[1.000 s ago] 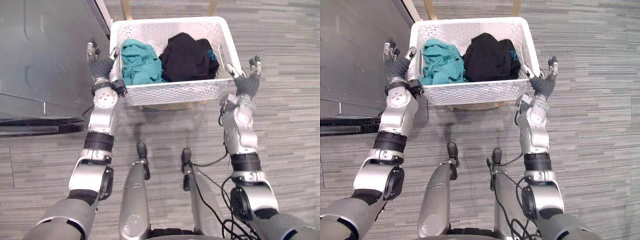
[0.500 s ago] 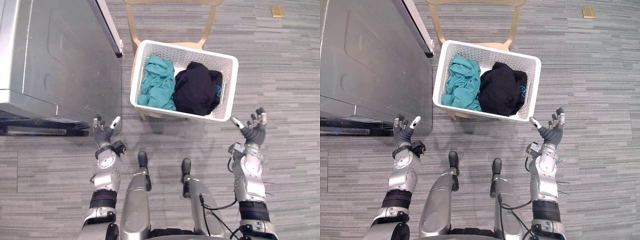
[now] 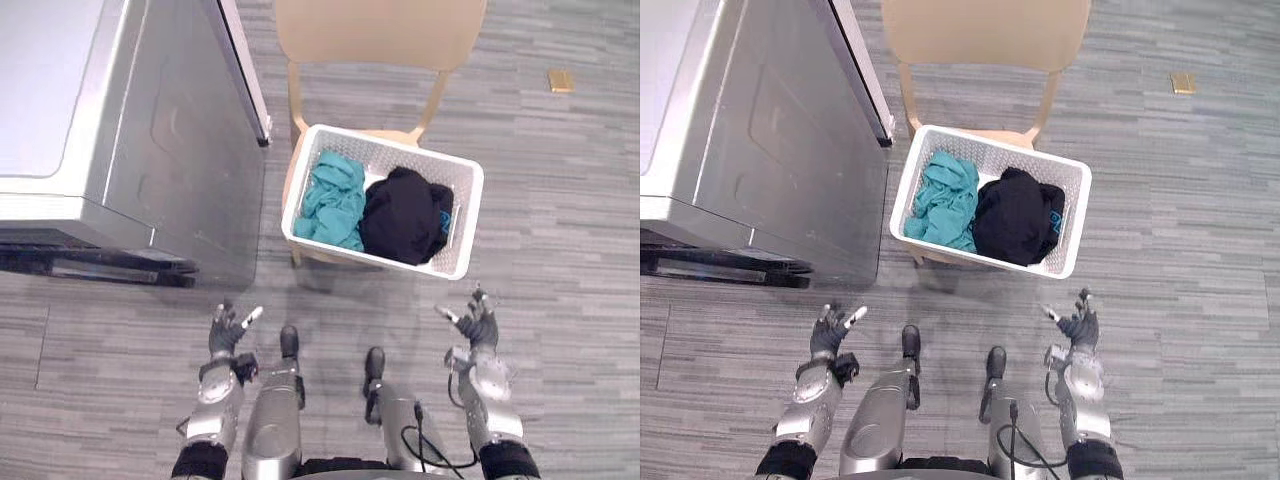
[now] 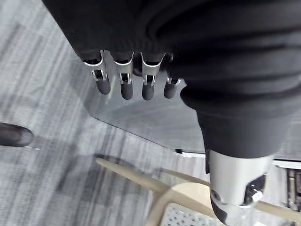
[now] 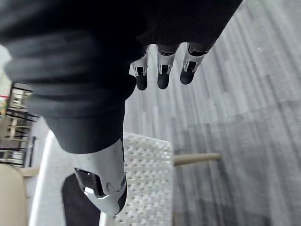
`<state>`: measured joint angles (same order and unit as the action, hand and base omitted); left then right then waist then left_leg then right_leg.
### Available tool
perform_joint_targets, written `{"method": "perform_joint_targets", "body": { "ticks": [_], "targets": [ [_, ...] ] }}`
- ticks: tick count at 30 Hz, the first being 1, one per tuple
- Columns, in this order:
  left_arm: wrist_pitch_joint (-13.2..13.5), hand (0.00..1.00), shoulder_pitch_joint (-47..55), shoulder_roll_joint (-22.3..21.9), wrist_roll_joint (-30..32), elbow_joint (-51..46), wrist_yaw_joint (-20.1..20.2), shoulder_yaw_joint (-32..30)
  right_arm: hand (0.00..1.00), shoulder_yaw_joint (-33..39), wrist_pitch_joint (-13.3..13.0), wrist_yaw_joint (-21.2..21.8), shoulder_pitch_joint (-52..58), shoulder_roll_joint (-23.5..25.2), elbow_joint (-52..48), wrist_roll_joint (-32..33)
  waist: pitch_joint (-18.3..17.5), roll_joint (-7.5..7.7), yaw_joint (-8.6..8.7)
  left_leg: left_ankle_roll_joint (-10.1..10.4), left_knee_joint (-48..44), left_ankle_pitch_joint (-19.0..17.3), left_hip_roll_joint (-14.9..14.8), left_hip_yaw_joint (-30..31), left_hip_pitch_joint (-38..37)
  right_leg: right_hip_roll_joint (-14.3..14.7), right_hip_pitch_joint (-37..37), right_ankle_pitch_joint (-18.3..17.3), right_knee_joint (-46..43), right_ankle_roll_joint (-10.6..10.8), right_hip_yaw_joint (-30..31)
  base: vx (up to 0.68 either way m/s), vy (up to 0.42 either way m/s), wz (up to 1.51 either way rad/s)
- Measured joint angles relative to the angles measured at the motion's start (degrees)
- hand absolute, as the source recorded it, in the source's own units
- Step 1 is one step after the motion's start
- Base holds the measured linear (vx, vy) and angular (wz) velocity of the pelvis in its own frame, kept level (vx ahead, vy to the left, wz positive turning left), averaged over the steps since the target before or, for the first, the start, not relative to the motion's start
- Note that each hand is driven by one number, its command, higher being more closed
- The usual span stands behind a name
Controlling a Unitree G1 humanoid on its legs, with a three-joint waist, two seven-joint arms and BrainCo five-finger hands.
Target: Pick up the laundry basket with both hands and put the clothes into the washing machine.
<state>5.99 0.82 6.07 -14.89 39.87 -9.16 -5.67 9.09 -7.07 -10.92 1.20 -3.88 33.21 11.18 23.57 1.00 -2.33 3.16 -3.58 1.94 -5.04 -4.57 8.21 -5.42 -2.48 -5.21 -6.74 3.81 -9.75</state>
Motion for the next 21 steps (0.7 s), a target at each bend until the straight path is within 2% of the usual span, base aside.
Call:
{"method": "perform_joint_targets", "body": {
  "ticks": [3,6,8,10,11,12,13,14,15,16,17,18,19,20,21],
  "targets": [
    [-0.5,0.0,3.4,0.1,2.5,4.9,0.6,-3.6,0.0,-1.0,0.8,2.4,2.4,0.4,5.1,0.1,-3.7,0.15,-0.27,0.0,1.5,-0.1,0.8,1.1,-3.3,-0.7,3.8,-0.8,0.9,0.7,-1.7,0.1,0.003,0.32],
    [-0.6,0.0,4.5,0.8,4.4,8.8,1.5,-4.1,0.0,-2.2,0.9,4.0,2.6,0.4,9.1,0.1,-5.3,0.13,-0.63,-0.3,0.5,-0.4,1.9,3.2,-3.3,-1.7,5.6,-2.2,0.7,0.3,-4.3,0.01,0.004,0.43],
    [-0.6,0.0,4.7,0.5,4.4,9.3,1.6,-4.1,0.0,-2.6,0.9,5.0,2.4,0.5,11.0,0.1,-5.3,-0.21,-1.46,-0.3,-5.2,-2.6,2.4,5.2,-0.1,-2.4,5.6,-3.2,-0.9,0.5,-6.7,-0.08,0.051,0.66],
    [-0.4,0.0,4.6,-0.1,4.4,9.1,1.6,-4.0,0.0,-3.4,1.0,5.0,1.7,0.2,12.6,0.3,-5.6,-0.65,-1.59,-0.6,-10.4,-3.2,2.5,5.5,4.5,-2.9,5.6,-3.5,-2.1,0.8,-10.9,-0.1,0.061,1.05],
    [-0.4,0.0,4.5,-0.6,4.3,9.0,1.6,-4.0,0.0,-3.4,1.1,5.0,1.4,0.0,13.6,0.3,-5.8,-1.03,-1.71,-2.3,-10.3,-4.5,1.6,2.3,6.1,-3.3,5.7,-3.4,-2.4,0.8,-14.3,-0.08,0.062,1.05],
    [-0.5,0.0,4.6,-0.9,4.3,9.1,1.5,-4.0,0.0,-3.4,1.2,5.0,1.1,0.2,14.0,0.3,-5.8,-0.77,-1.79,-2.6,-10.6,-4.9,0.2,-2.0,6.7,-4.2,5.7,-3.4,-2.6,0.8,-16.2,-0.08,0.12,1.21],
    [-0.5,0.0,4.5,-1.3,4.3,9.2,1.6,-4.7,0.0,-3.4,1.2,4.9,0.3,0.2,14.2,0.2,-5.9,-0.43,-1.8,-3.6,-12.8,-5.2,-1.8,-8.4,7.5,-6.3,5.7,-3.4,-3.6,0.9,-19.2,-0.01,0.115,0.87],
    [-0.6,0.0,4.5,-1.3,4.4,9.2,1.5,-5.2,0.0,-3.4,1.4,4.9,-0.3,-0.1,14.6,-0.1,-5.9,-0.37,-1.75,-4.1,-14.7,-5.6,-3.1,-10.9,7.6,-7.4,5.7,-3.4,-4.5,0.9,-20.6,0.02,0.167,0.91],
    [-0.6,0.0,4.8,-1.3,4.5,9.2,1.4,-5.4,0.0,-3.5,1.6,4.8,-1.1,-0.9,14.9,-0.6,-6.0,-0.32,-1.71,-4.9,-17.7,-5.9,-6.4,-15.2,7.4,-9.9,6.1,-3.3,-6.2,1.0,-22.4,0.06,0.243,0.86],
    [-0.6,0.0,4.8,-1.5,4.6,9.3,1.3,-5.3,0.0,-3.6,1.7,4.8,-1.1,-1.7,14.9,-1.0,-6.9,-1.2,-1.36,-3.4,-17.6,-6.3,-9.2,-16.9,6.1,-11.3,7.0,-2.7,-6.5,2.7,-24.2,0.06,0.205,0.84],
    [-0.5,0.0,4.6,-1.6,4.7,9.4,1.2,-5.3,0.0,-3.8,1.9,4.9,-1.2,-2.2,15.1,-1.1,-7.2,-1.3,-1.49,-1.4,-17.0,-7.0,-8.3,-16.7,6.0,-11.9,7.6,-2.5,-6.3,4.1,-25.0,0.06,0.258,0.73],
    [-0.3,0.0,3.5,-1.5,4.9,9.7,1.2,-5.1,0.0,-3.8,2.2,4.9,-2.1,-2.0,15.9,-1.2,-7.2,-0.31,-1.87,-1.9,-16.6,-7.0,-5.8,-16.5,6.2,-13.6,8.2,-2.1,-5.2,4.6,-26.2,0.07,0.318,0.75],
    [-0.3,0.0,2.6,-0.5,5.9,10.3,1.2,-4.5,0.0,-4.6,2.6,5.3,-3.1,-0.6,16.0,-1.8,-8.1,1.15,-1.8,-2.5,-15.9,-6.9,-2.0,-15.0,6.7,-15.4,9.3,-1.2,-3.9,5.9,-28.5,0.08,0.37,0.74],
    [-0.3,0.0,2.6,-0.1,6.3,10.4,1.3,-3.8,0.0,-4.5,2.6,5.7,-3.4,-0.2,16.0,-2.0,-8.4,1.22,-1.76,-3.0,-16.2,-7.2,-0.9,-14.1,7.0,-16.2,9.6,-0.9,-4.3,6.3,-29.3,0.07,0.359,0.79],
    [-0.2,0.0,2.6,-0.3,6.7,10.3,1.4,-2.9,0.0,-4.6,2.5,6.1,-3.9,0.1,16.2,-2.5,-8.4,1.11,-1.73,-4.2,-16.9,-9.0,0.8,-13.6,7.0,-18.7,10.0,-0.4,-7.5,6.5,-29.3,0.03,0.287,0.59]
  ]
}}
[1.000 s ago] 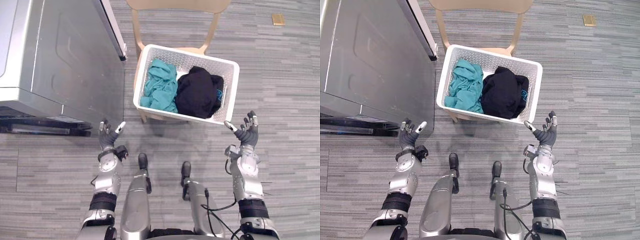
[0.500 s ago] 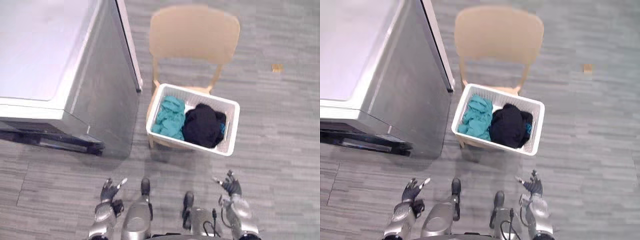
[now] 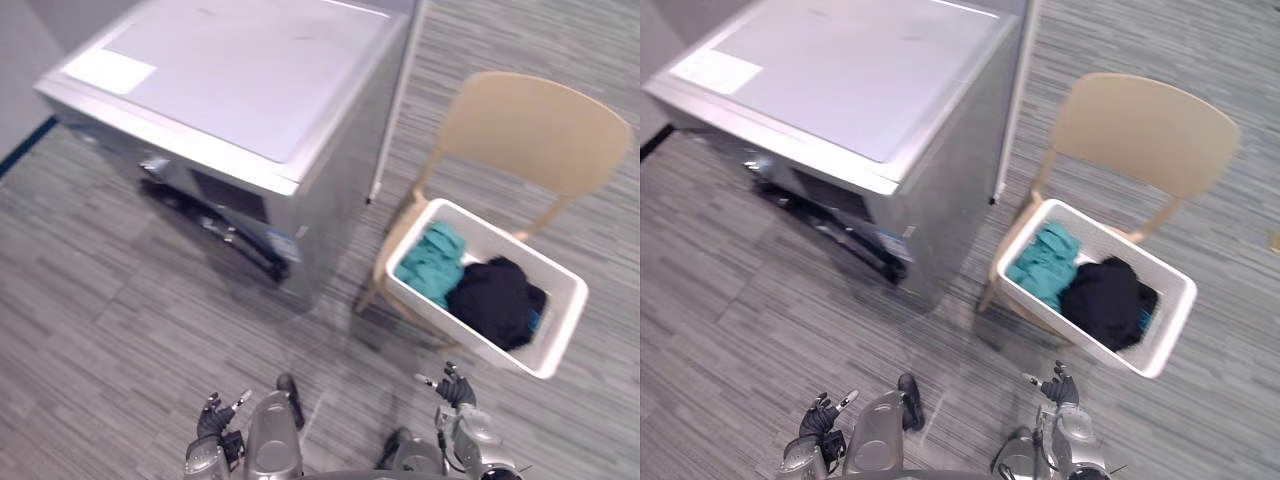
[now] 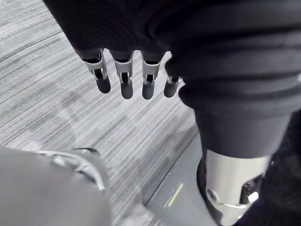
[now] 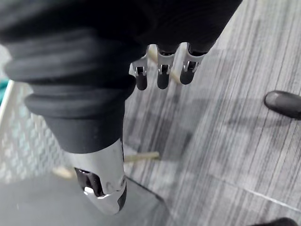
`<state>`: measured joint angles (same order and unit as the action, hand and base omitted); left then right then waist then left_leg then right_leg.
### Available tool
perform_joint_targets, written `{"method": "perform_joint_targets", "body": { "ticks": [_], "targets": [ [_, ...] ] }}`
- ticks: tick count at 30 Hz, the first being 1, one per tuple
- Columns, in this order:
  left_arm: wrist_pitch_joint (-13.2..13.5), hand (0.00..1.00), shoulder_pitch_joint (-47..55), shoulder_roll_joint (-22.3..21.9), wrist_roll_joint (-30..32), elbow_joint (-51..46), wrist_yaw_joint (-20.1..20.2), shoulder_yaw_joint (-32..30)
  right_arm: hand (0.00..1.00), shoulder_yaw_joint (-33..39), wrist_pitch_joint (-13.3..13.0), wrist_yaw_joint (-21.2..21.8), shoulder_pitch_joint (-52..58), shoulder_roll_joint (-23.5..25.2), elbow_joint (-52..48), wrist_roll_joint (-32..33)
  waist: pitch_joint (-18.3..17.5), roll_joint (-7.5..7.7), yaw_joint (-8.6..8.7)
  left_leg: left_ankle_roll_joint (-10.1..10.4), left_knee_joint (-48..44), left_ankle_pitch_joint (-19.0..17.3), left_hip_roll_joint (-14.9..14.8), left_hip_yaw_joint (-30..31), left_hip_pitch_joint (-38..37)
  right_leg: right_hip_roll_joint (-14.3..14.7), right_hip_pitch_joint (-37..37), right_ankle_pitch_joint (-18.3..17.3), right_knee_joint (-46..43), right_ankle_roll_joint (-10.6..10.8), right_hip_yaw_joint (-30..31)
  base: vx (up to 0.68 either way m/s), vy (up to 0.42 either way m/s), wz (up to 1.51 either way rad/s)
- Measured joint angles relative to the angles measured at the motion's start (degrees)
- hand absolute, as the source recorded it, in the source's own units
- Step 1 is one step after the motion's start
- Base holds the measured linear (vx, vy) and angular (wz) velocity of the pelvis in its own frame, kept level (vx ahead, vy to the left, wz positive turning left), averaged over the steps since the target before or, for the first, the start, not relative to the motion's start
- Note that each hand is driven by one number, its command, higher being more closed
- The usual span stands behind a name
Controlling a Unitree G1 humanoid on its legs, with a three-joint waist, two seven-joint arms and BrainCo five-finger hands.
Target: Pick up the laundry basket with both hands and put the clothes into the washing machine.
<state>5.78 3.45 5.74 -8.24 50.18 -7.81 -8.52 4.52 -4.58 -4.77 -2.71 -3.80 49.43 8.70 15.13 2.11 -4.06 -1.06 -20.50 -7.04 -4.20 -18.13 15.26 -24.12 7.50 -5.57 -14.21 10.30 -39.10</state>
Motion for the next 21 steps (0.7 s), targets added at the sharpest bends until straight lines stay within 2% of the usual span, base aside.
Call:
{"method": "perform_joint_targets", "body": {
  "ticks": [1,2,3,4,5,6,7,8,9,10,11,12,13,14,16,18,21],
  "targets": [
    [0.0,0.0,0.1,-0.2,0.4,0.5,0.0,0.5,0.0,0.0,0.2,0.1,-0.6,0.1,1.2,-0.5,0.1,-0.22,-0.07,-0.5,-0.5,-1.6,1.6,0.4,-0.8,-3.3,-1.0,0.3,-6.4,-0.6,0.6,0.02,0.293,0.51],
    [0.0,0.0,0.2,-0.2,0.6,1.0,-0.1,1.1,0.0,-0.1,0.7,0.1,-0.8,0.1,1.5,-0.6,0.2,-0.32,-0.09,-0.8,-0.5,-1.9,2.3,0.5,-1.6,-5.0,-1.8,1.0,-9.9,-2.3,1.3,0.02,0.286,0.35],
    [-0.1,0.0,0.4,-0.2,0.7,1.2,-0.1,1.7,0.0,-1.3,1.2,0.0,-1.2,-0.1,1.5,-1.0,0.7,-1.15,-0.12,-1.7,-0.3,-2.6,2.7,0.7,-3.5,-7.2,-4.4,3.0,-17.5,-11.2,3.7,0.03,0.265,0.16],
    [-0.1,0.0,0.8,0.2,1.2,1.4,-0.1,2.0,0.0,-3.5,1.2,0.0,-1.7,-0.1,1.5,-1.1,1.0,-1.8,-0.03,-2.1,0.1,-2.9,2.6,1.1,-5.1,-7.3,-8.2,2.1,-25.0,-16.6,8.3,0.02,0.249,0.11],
    [-0.1,0.0,0.8,0.2,1.2,1.7,-0.1,2.1,0.0,-4.8,1.2,0.1,-1.9,0.0,1.5,-1.2,1.1,-1.84,-0.01,-2.2,0.8,-2.9,2.8,1.4,-5.7,-6.3,-10.1,0.6,-27.7,-15.7,10.8,0.02,0.214,0.17],
    [-0.1,0.0,0.6,0.8,1.3,2.2,-0.2,2.1,0.0,-6.7,1.2,0.1,-2.0,0.4,1.0,-1.5,1.2,-2.04,0.25,-2.2,2.5,-2.8,3.6,2.7,-6.4,-2.6,-13.3,-2.7,-29.9,-12.8,14.6,0.01,0.142,0.24],
    [-0.1,0.0,0.5,1.1,1.3,2.2,-0.2,2.1,0.0,-6.9,1.2,0.1,-2.0,0.7,0.7,-1.5,1.4,-2.25,0.26,-2.2,3.4,-2.8,4.1,3.4,-6.8,-0.1,-14.4,-4.1,-29.6,-11.5,16.5,0.04,0.162,0.42],
    [-0.1,0.0,0.3,1.2,1.2,2.2,-0.4,2.1,0.0,-7.3,1.1,0.1,-2.0,0.9,0.2,-1.5,1.1,-1.7,0.29,-2.6,6.1,-1.3,5.3,5.7,-8.0,5.5,-15.9,-7.2,-27.3,-9.0,20.1,0.05,0.104,0.61],
    [0.0,0.0,0.4,1.1,1.2,2.2,-0.6,2.3,0.0,-7.6,1.1,0.1,-1.8,1.1,-0.9,-1.4,1.4,-2.34,0.44,-2.2,7.7,-1.1,6.4,6.7,-8.7,10.1,-16.5,-8.4,-23.2,-7.6,22.4,0.08,0.083,0.72],
    [0.0,0.0,0.4,0.9,1.2,2.2,-0.7,2.6,0.0,-7.9,1.1,0.0,-1.9,1.0,-1.7,-1.5,1.4,-2.31,0.72,-2.1,8.1,-1.0,6.8,6.8,-8.9,11.9,-16.5,-8.5,-20.9,-7.4,23.4,0.09,0.018,0.97],
    [0.0,0.0,0.5,0.7,1.2,2.2,-0.9,2.9,0.0,-8.5,0.9,0.0,-2.0,1.0,-3.3,-1.3,1.0,-1.48,1.53,-2.0,7.8,-0.9,8.0,7.0,-8.7,13.3,-16.7,-8.4,-17.9,-7.4,24.7,0.11,-0.003,1.02],
    [0.1,0.0,0.6,0.4,1.2,2.4,-0.9,2.9,0.0,-8.9,0.3,0.0,-2.1,1.0,-3.8,-1.1,1.0,-1.33,1.82,-1.9,7.3,-0.8,9.0,7.0,-8.6,13.1,-16.6,-8.3,-16.6,-7.2,25.0,0.13,-0.037,1.23],
    [0.2,0.0,0.7,-0.5,1.1,2.6,-1.0,2.9,0.0,-9.4,0.2,0.1,-2.9,0.8,-3.8,-0.9,1.1,-2.04,1.79,-1.6,6.0,-0.6,9.3,7.1,-8.3,13.0,-15.6,-9.3,-15.1,-8.2,24.6,0.14,-0.037,0.91],
    [0.4,0.0,0.8,-0.9,1.0,2.6,-1.1,2.8,0.0,-10.1,0.2,0.1,-3.6,0.1,-3.8,-0.8,0.9,-2.84,1.34,-1.6,5.7,-0.7,9.3,7.6,-8.0,13.4,-14.8,-9.7,-13.7,-7.5,24.6,0.16,-0.043,0.61],
    [0.6,0.0,1.7,-1.0,1.1,2.6,-1.1,2.9,0.0,-12.0,0.1,0.9,-5.9,0.6,-4.3,-0.6,0.9,-3.8,0.19,-1.5,6.2,-0.5,8.8,9.5,-7.6,15.1,-13.1,-9.2,-9.6,-7.5,23.5,0.14,-0.037,0.26],
    [0.7,0.0,2.3,-0.9,1.1,2.7,-1.0,2.8,0.0,-13.8,-0.2,1.4,-6.3,1.8,-6.8,-0.3,0.7,-3.54,-0.15,-1.5,7.0,0.1,8.3,11.0,-7.9,16.3,-11.0,-8.4,-5.8,-8.0,21.3,0.14,-0.076,0.39],
    [0.7,0.0,2.4,-0.9,1.1,2.7,-1.0,2.8,0.0,-14.7,-0.8,1.4,-7.4,2.4,-9.3,-0.4,0.5,-3.27,-0.33,-2.6,8.8,1.7,8.5,12.6,-8.7,17.1,-9.1,-7.8,-2.8,-8.4,19.6,0.16,-0.099,0.3]
  ]
}}
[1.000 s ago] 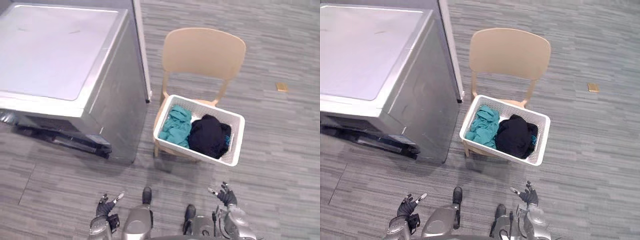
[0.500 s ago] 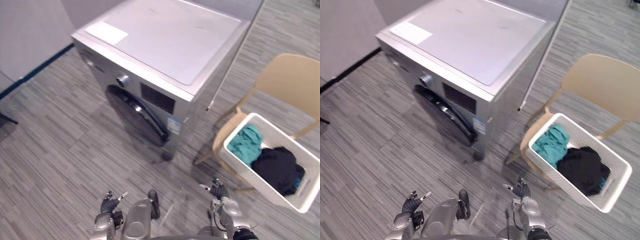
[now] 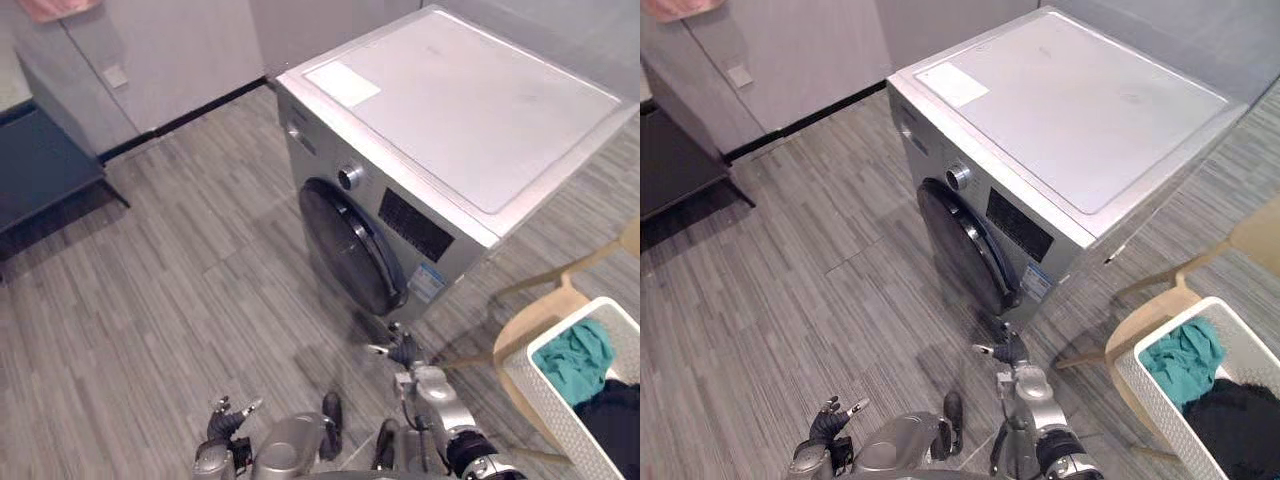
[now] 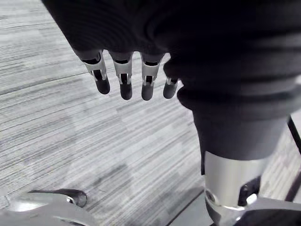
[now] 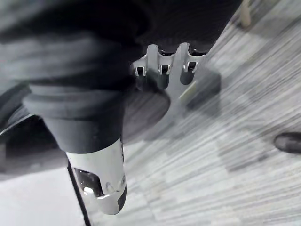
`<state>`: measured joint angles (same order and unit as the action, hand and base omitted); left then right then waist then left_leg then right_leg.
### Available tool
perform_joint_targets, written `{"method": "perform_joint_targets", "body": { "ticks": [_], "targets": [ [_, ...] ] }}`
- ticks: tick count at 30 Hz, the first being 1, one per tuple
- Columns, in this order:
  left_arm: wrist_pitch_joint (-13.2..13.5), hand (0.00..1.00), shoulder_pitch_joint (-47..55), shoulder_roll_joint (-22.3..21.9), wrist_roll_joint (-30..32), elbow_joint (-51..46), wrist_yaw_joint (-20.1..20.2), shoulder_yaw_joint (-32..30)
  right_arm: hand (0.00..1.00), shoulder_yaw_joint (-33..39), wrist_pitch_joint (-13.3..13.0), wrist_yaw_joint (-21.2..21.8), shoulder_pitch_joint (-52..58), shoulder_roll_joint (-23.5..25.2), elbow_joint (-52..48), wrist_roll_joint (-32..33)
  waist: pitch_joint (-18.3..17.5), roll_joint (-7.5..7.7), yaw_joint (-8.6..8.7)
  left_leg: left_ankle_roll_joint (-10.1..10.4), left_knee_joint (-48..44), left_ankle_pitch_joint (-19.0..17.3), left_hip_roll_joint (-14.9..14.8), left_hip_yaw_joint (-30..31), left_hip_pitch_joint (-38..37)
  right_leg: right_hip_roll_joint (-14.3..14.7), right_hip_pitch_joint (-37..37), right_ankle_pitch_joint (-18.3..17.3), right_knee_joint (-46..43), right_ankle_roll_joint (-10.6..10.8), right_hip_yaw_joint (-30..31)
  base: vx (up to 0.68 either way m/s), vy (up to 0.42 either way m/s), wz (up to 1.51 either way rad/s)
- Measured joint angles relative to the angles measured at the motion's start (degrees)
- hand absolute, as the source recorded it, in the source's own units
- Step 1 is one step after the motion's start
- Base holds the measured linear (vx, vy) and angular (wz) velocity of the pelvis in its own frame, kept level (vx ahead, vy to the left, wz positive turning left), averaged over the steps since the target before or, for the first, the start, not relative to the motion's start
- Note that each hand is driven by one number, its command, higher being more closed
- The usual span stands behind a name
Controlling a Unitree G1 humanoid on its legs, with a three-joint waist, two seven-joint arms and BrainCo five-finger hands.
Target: Pick up the laundry basket with both hands and put the clothes into the washing machine.
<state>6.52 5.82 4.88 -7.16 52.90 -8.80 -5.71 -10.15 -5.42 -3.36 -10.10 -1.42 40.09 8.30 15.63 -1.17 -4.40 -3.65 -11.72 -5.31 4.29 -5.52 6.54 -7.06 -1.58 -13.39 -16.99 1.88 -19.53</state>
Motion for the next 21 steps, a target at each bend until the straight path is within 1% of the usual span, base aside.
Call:
{"method": "perform_joint_targets", "body": {
  "ticks": [3,4,7,8,10,12,14,16,17,20,21],
  "targets": [
    [0.0,0.0,0.0,0.1,0.1,0.0,0.0,0.4,0.0,-0.1,-0.8,-0.2,-1.4,0.0,-1.1,-0.6,-0.1,0.08,-0.21,-0.1,1.3,0.3,0.0,1.1,-1.5,0.7,2.6,0.2,1.9,-0.3,-0.9,0.15,-0.106,0.16],
    [0.1,0.0,0.0,0.3,0.1,0.0,0.0,0.6,0.0,-0.1,-0.9,-0.3,-2.0,0.0,-1.3,-0.9,-0.3,0.15,-0.94,0.5,2.0,0.7,0.0,1.4,-2.1,0.9,3.4,0.3,2.8,-0.4,-1.0,0.12,-0.112,0.09],
    [0.2,0.0,0.1,0.4,0.1,0.0,0.0,0.7,0.0,0.1,-1.0,-0.9,-2.3,-0.2,-3.6,-2.7,-0.4,0.3,-1.06,1.0,3.3,1.0,-0.1,2.3,-2.8,1.3,4.4,0.4,4.2,-0.5,-2.0,0.1,-0.129,0.12],
    [0.2,0.0,0.1,0.5,0.1,0.0,0.0,0.7,0.0,0.1,-1.0,-1.7,-2.9,-0.1,-3.7,-3.8,-0.5,0.46,-1.04,1.9,4.0,1.6,-0.2,2.6,-3.0,1.3,4.5,0.5,4.3,-0.6,-2.5,0.06,-0.115,0.18],
    [0.3,0.0,0.1,0.5,0.1,0.0,0.0,0.9,0.0,0.1,-1.0,-2.5,-3.7,-0.1,-4.4,-5.2,-0.5,0.45,-1.07,2.6,5.4,2.5,-0.3,3.3,-3.4,1.7,4.5,1.0,4.7,-1.3,-2.6,0.06,-0.117,0.14],
    [0.3,0.0,0.1,0.6,0.2,0.0,0.0,1.1,0.0,0.1,-1.0,-3.1,-3.8,-0.1,-8.0,-6.9,-0.6,0.46,-1.08,2.5,7.1,3.6,-0.6,4.0,-3.7,2.2,4.6,1.6,5.7,-1.2,-2.7,0.04,-0.083,0.13],
    [0.3,0.0,0.1,0.6,0.2,-0.1,0.0,1.2,0.0,0.1,-1.1,-3.2,-4.0,-0.1,-9.4,-7.8,-0.6,0.44,-1.05,2.9,8.1,4.4,-0.6,4.1,-4.1,2.3,5.0,2.0,6.4,-1.4,-2.8,0.02,-0.051,0.05],
    [0.3,0.0,0.2,0.6,0.7,-0.1,0.0,1.2,0.0,0.1,-1.6,-4.1,-4.2,0.0,-10.3,-9.4,-0.6,0.41,-1.03,3.2,9.3,5.6,-0.9,4.1,-4.6,2.8,5.3,3.2,7.6,-1.4,-2.8,-0.01,-0.042,-0.02],
    [0.3,0.0,0.2,0.6,0.9,-0.1,0.0,1.2,0.0,0.1,-1.7,-4.2,-4.2,0.0,-10.8,-10.1,-0.6,0.35,-1.02,3.1,9.8,5.9,-1.0,4.1,-4.6,3.0,5.3,3.7,8.2,-1.4,-2.8,-0.02,-0.018,-0.03],
    [0.3,0.0,0.2,0.7,1.2,-0.1,0.0,1.4,0.0,0.1,-1.7,-4.8,-4.2,-0.1,-12.5,-13.6,-0.6,0.26,-0.84,3.0,10.8,6.4,-1.1,4.1,-4.6,3.3,5.1,3.9,9.1,-1.4,-2.6,-0.04,-0.001,-0.05],
    [0.4,0.0,0.2,0.8,1.2,-0.1,0.0,1.7,0.0,0.1,-1.8,-5.4,-4.3,-0.1,-12.5,-15.3,-0.6,0.23,-0.79,3.1,11.8,7.3,-1.0,4.1,-4.4,3.3,4.5,4.2,9.2,-1.6,-2.5,-0.08,0.008,-0.04]
  ]
}}
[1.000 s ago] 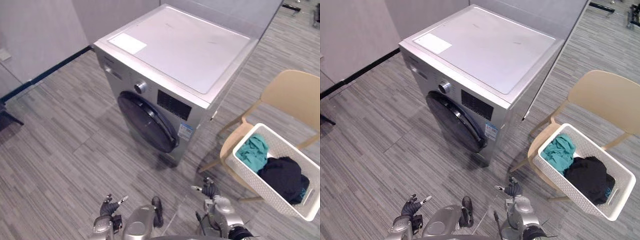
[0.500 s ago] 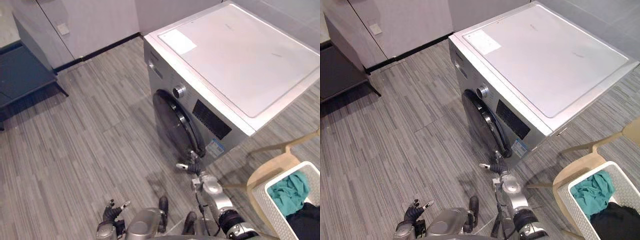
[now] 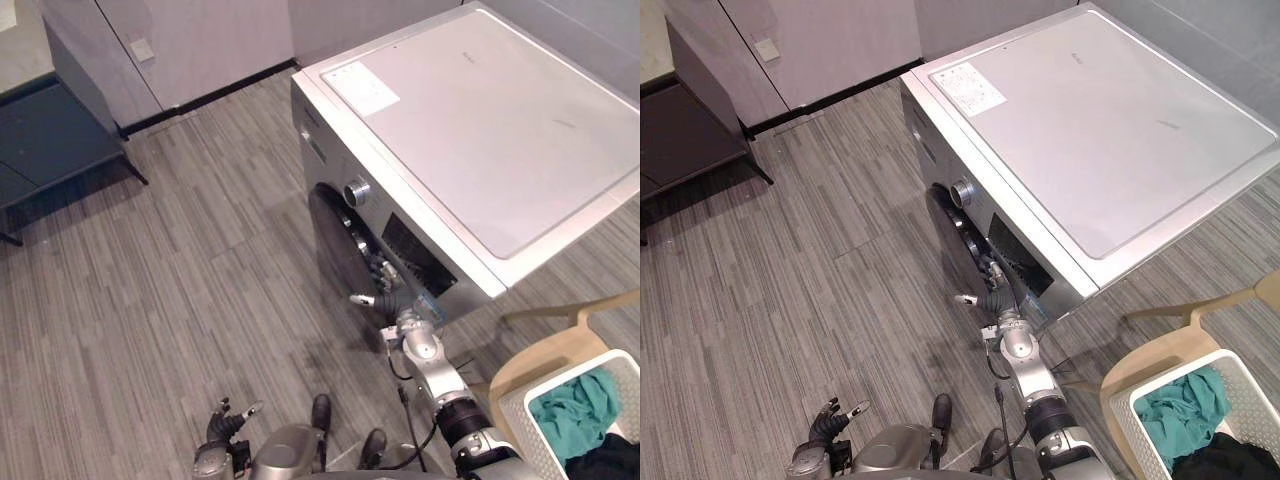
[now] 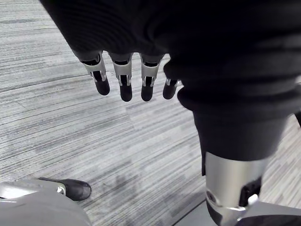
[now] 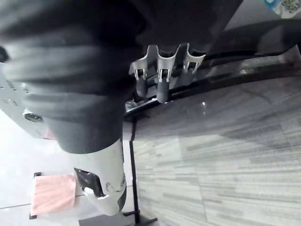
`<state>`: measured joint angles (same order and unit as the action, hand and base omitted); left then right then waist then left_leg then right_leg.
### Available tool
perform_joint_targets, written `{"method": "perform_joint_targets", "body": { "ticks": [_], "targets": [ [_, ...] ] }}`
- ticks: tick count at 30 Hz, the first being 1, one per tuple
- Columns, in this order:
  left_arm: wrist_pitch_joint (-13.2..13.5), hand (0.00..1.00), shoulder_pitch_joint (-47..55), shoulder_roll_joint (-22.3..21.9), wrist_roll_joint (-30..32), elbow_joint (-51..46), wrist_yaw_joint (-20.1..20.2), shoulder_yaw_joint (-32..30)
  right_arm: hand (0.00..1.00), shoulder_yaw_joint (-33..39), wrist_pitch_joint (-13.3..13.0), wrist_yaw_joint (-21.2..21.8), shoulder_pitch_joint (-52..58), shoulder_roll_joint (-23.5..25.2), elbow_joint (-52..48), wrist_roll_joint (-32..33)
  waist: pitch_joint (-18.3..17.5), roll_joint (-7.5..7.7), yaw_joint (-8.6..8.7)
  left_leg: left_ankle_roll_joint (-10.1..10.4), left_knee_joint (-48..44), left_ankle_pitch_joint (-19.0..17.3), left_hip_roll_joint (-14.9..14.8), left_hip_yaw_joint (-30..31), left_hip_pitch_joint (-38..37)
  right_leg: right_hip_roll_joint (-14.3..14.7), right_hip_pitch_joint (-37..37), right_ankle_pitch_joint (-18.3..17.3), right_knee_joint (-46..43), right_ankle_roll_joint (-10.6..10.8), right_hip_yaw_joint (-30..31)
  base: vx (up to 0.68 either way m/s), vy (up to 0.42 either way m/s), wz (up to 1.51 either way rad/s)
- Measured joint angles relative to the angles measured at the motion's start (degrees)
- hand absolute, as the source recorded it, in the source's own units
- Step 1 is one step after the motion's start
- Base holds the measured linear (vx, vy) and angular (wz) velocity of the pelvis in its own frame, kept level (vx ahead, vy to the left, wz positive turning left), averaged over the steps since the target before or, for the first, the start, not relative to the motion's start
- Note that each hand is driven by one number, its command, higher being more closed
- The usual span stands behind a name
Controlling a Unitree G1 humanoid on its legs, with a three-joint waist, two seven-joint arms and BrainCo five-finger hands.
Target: Pick up the laundry basket with both hands and put the clothes into the washing machine.
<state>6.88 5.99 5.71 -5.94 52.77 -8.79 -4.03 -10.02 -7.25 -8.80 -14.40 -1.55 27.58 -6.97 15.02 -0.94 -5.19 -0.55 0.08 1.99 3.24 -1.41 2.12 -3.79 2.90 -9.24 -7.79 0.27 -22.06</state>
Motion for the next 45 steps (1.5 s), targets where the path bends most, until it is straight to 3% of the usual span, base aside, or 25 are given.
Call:
{"method": "perform_joint_targets", "body": {
  "ticks": [3,7,12,18,25,32,37,40,43,45],
  "targets": [
    [0.0,0.0,0.0,0.0,0.0,-0.1,0.0,0.7,0.0,0.0,0.0,-0.7,-0.1,-0.1,0.0,-3.1,0.0,-0.61,0.23,-0.1,2.0,1.6,0.0,0.3,1.6,0.1,-2.5,0.1,0.0,0.0,0.1,-0.11,0.015,-0.01],
    [0.1,0.0,-0.1,-0.1,0.0,-0.4,-0.1,2.3,0.0,0.0,1.2,-2.9,0.0,-0.1,-0.9,-7.9,1.0,-2.79,1.09,-0.5,4.0,2.6,-0.2,0.6,3.0,0.2,-5.3,0.4,-1.0,-0.1,0.2,-0.14,0.05,0.01],
    [0.1,0.0,-0.4,-0.4,0.0,-0.4,-0.1,2.4,0.0,0.1,1.2,-3.9,0.4,-0.2,-3.3,-9.8,1.8,-3.82,1.01,-0.2,4.0,2.8,-0.3,-0.8,5.3,-0.1,-8.6,0.6,-2.2,0.4,1.5,-0.08,0.046,-0.11],
    [1.1,0.0,-2.0,-0.1,-0.1,-0.5,-0.2,3.6,0.0,0.8,2.2,-4.9,-4.5,-1.6,2.1,-10.6,4.1,-4.56,0.88,-0.2,3.1,3.0,-0.3,-1.9,8.4,-0.5,-12.3,0.7,-3.9,0.4,2.4,0.04,0.012,-0.1],
    [2.5,0.0,-5.1,-0.1,-1.2,-2.5,-1.3,6.1,0.0,3.9,3.8,-8.0,-14.5,-3.9,7.8,-11.3,7.5,-5.07,-0.34,-0.4,1.6,3.3,-0.3,-1.6,10.4,-1.1,-15.2,-0.7,-7.8,-1.2,2.4,0.08,-0.04,0.03],
    [3.0,0.0,-5.5,-0.1,-2.4,-2.7,-1.2,6.2,0.0,1.0,2.2,-3.4,-18.5,-4.8,13.4,2.2,7.8,-5.65,-0.14,-0.4,1.0,3.3,-0.5,-0.9,11.9,-0.9,-17.0,-1.1,-8.7,-1.8,2.9,-0.01,-0.039,-0.06],
    [3.0,0.0,-8.2,-0.5,-2.4,-1.4,-1.2,6.2,0.0,-4.3,2.3,1.0,-22.6,-4.1,17.2,11.7,9.0,-7.5,-0.91,0.1,1.2,3.3,-0.8,0.2,12.7,-0.9,-17.5,-1.1,-9.3,-1.9,1.3,-0.08,-0.024,0.14],
    [3.0,0.0,-10.0,-0.5,-2.4,-1.5,-1.2,6.2,0.0,-7.8,2.1,2.3,-27.3,0.0,17.2,16.9,9.1,-7.71,-2.48,0.9,1.5,4.3,-0.9,1.5,13.8,-0.9,-18.6,-1.5,-10.1,-2.6,-0.1,-0.02,-0.06,0.26],
    [3.0,0.0,-11.7,-0.5,-2.5,-1.4,-1.2,7.0,0.0,-11.2,1.7,3.1,-32.2,4.3,17.4,21.0,9.2,-7.61,-5.24,0.5,1.7,5.5,-1.0,3.2,14.1,-0.8,-18.2,-1.9,-10.1,-3.2,-1.9,0.06,-0.113,0.32],
    [3.1,0.0,-12.3,-0.5,-2.5,-1.5,-1.3,7.0,0.0,-12.9,1.2,3.7,-35.0,6.5,17.6,22.3,9.2,-7.55,-6.0,0.5,1.4,5.5,-1.1,4.6,14.2,-0.6,-17.6,-2.1,-10.0,-3.4,-3.1,0.09,-0.11,0.37]
  ]
}}
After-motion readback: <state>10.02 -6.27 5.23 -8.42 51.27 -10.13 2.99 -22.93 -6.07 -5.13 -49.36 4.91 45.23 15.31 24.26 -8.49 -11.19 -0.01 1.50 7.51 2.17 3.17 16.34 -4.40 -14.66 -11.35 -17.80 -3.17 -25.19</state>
